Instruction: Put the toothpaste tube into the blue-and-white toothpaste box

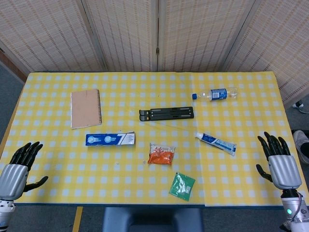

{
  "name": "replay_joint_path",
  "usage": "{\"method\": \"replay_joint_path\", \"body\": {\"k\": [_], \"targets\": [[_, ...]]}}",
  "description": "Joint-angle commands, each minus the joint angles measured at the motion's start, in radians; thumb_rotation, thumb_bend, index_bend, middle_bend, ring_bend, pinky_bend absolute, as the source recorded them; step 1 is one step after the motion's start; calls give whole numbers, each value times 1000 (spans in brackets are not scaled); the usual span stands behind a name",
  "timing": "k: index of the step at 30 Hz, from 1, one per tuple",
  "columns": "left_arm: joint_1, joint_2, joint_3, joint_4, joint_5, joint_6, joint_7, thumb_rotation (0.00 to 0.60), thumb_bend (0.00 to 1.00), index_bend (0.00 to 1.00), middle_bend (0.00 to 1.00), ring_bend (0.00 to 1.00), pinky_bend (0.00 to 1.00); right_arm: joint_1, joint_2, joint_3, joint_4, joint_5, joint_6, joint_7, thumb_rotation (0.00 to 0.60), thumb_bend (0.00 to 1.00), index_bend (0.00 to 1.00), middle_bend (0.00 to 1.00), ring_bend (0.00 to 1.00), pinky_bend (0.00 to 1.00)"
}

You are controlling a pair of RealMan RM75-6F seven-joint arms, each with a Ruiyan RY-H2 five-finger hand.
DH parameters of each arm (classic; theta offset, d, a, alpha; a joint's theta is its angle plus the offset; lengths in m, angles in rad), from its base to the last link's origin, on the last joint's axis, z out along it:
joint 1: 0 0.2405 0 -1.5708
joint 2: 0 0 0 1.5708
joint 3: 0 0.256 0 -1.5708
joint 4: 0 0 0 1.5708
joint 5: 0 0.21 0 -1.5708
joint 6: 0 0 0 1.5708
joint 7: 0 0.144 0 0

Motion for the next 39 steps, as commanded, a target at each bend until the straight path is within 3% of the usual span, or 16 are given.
{"method": "replay_joint_path", "body": {"k": [1, 20, 26, 31, 35, 39], "targets": [[-4, 0, 0, -1, -5, -9, 2, 600, 198, 67, 109, 65, 148, 1, 0, 1, 2, 4, -3, -1, 600, 337, 0, 0, 0, 0], [-5, 8, 6, -5, -2, -7, -19, 600, 198, 65, 110, 66, 149, 17, -12, 16, 25, 33, -29, -10, 600, 338, 0, 0, 0, 0], [-15, 5, 5, -6, -11, -30, -14, 600, 198, 61, 110, 65, 149, 131, 21, 77, 40, 158, -234, -52, 600, 338, 0, 0, 0, 0], [-19, 5, 9, -15, -13, -43, -8, 600, 198, 60, 110, 66, 149, 246, 45, 133, 79, 276, -499, 150, 600, 337, 7, 14, 20, 0], [-17, 9, 8, -13, -12, -36, -22, 600, 199, 60, 110, 66, 150, 328, 43, 144, 133, 341, -704, 262, 600, 338, 111, 107, 92, 6], [-16, 10, 10, -7, -9, -33, -36, 600, 199, 60, 110, 65, 151, 371, -3, 148, 198, 346, -759, 305, 600, 338, 162, 146, 119, 33]]}}
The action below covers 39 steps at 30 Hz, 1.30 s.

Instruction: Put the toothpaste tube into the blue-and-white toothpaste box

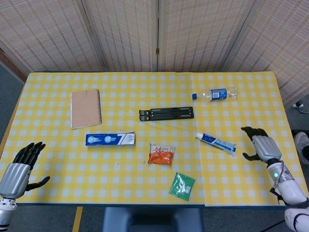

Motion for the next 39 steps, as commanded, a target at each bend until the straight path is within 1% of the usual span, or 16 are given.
{"method": "replay_joint_path", "body": {"k": [1, 5, 7, 9, 12, 19, 25, 28, 34, 39], "targets": [[1, 4, 4, -1, 4, 2, -11, 600, 199, 60, 110, 65, 151, 87, -53, 25, 96, 53, -89, 87, 600, 338, 182, 160, 132, 52], [5, 10, 3, 1, 13, 20, -34, 600, 201, 60, 110, 65, 151, 117, -119, 42, 125, 70, -54, 64, 600, 338, 257, 209, 185, 134], [5, 11, 3, 3, 14, 21, -41, 600, 203, 60, 110, 65, 151, 126, -132, 45, 128, 82, -49, 52, 600, 338, 297, 230, 209, 182], [4, 15, 3, 7, 11, 18, -57, 600, 204, 60, 110, 66, 151, 152, -151, 46, 121, 103, -56, 17, 600, 338, 322, 242, 221, 200], [5, 20, 3, 11, 9, 22, -73, 600, 205, 60, 110, 65, 151, 175, -160, 41, 101, 140, -57, -35, 600, 338, 327, 245, 226, 204], [13, 27, 7, 8, 15, 36, -91, 600, 208, 60, 110, 65, 151, 198, -204, 20, 73, 264, 1, -165, 600, 338, 365, 275, 258, 237], [17, 37, 13, 8, 32, 52, -121, 600, 210, 60, 110, 65, 151, 218, -275, 11, 70, 407, 99, -301, 600, 339, 377, 283, 264, 243], [18, 44, 17, 12, 42, 59, -144, 600, 211, 60, 110, 65, 151, 236, -293, 2, 55, 470, 131, -379, 600, 338, 376, 271, 263, 248], [19, 56, 24, 17, 56, 69, -186, 600, 211, 60, 110, 65, 151, 259, -330, -5, 25, 550, 194, -477, 600, 338, 377, 258, 263, 249], [21, 64, 26, 22, 64, 82, -219, 600, 211, 60, 110, 66, 151, 270, -361, -7, 22, 598, 225, -524, 600, 338, 377, 238, 257, 256]]}}
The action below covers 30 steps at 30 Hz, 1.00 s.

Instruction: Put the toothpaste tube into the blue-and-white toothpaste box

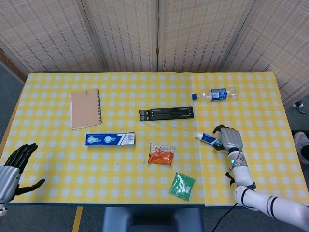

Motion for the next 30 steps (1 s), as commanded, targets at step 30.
{"method": "replay_joint_path", "body": {"k": [30], "targets": [[9, 28, 13, 33, 33, 53, -127, 600, 214, 71, 113, 66, 150, 44, -174, 42, 63, 95, 164, -201, 600, 337, 371, 260, 300, 435]]}}
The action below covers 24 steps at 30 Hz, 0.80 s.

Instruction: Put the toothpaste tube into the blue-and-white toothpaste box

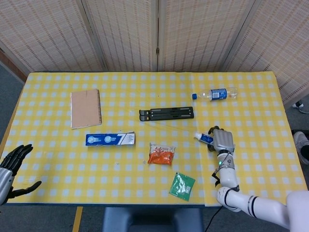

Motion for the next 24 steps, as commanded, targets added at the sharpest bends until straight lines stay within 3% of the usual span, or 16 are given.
{"method": "replay_joint_path", "body": {"k": [1, 24], "targets": [[0, 1, 0, 3, 1, 2, -8, 600, 214, 71, 113, 66, 150, 9, -8, 9, 6, 7, 5, -20, 600, 337, 371, 261, 300, 435], [-5, 4, -2, 18, -8, 0, -44, 600, 215, 70, 117, 67, 150, 60, -31, 23, 12, 62, 13, -175, 600, 338, 371, 265, 309, 435]]}}
